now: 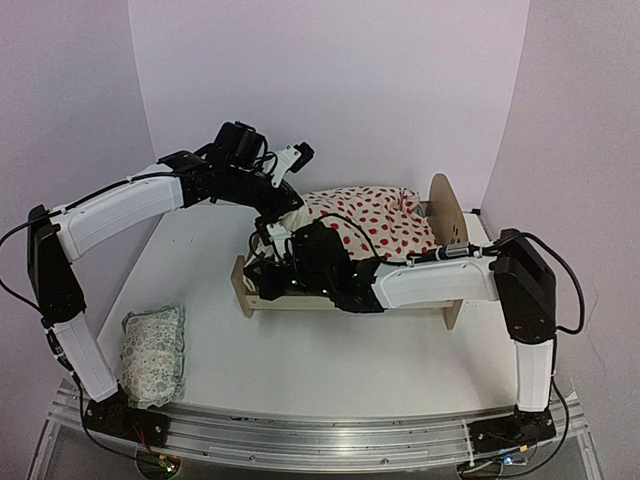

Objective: Set up the pet bed
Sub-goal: Cross the left ropes of the mattress attached to the bed frame.

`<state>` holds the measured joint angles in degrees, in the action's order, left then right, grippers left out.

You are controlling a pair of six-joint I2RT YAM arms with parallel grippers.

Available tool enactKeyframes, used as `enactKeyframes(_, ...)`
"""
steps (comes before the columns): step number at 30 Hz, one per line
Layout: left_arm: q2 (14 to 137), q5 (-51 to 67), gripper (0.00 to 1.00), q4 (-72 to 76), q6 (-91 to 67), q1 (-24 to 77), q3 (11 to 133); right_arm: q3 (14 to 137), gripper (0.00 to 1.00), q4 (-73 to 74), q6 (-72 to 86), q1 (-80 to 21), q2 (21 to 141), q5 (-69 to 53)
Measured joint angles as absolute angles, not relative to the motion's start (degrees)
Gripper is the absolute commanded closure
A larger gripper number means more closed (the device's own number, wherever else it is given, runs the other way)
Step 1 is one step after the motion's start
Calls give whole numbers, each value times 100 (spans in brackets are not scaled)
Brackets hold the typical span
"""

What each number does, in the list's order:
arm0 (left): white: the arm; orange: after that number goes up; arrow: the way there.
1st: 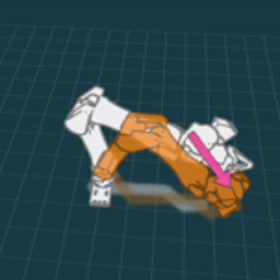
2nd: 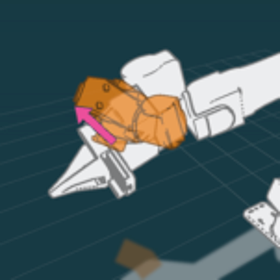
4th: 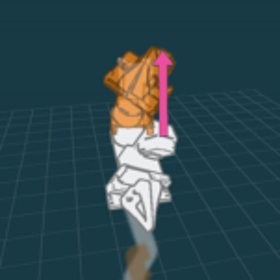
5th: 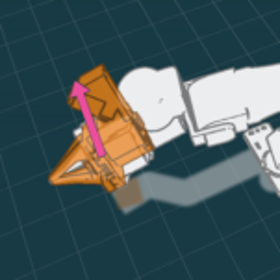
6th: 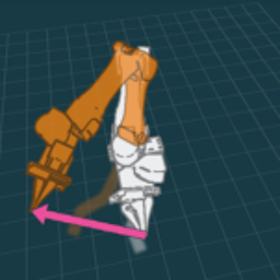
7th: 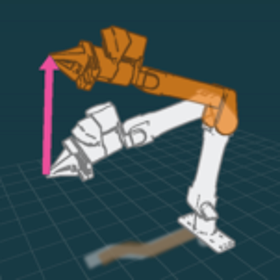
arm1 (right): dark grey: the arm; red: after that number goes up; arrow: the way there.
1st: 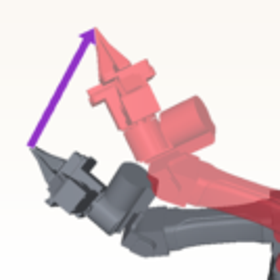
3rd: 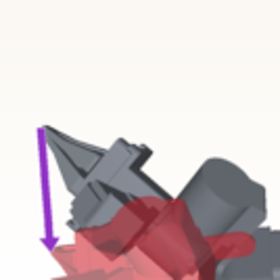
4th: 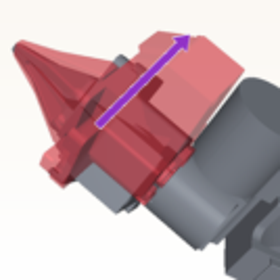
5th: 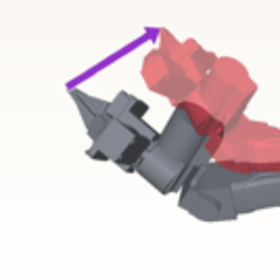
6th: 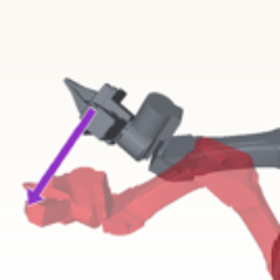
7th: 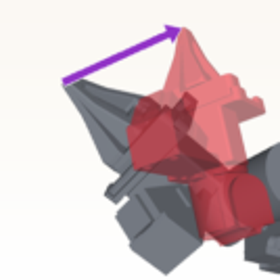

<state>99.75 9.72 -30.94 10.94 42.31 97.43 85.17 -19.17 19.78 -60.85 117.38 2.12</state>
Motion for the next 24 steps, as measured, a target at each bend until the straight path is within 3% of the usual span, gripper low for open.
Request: enactKeyframes(24,9977,1209,100,-2591,584,4233,9885,8517,100,-1831,1915,-5977,11486,223)
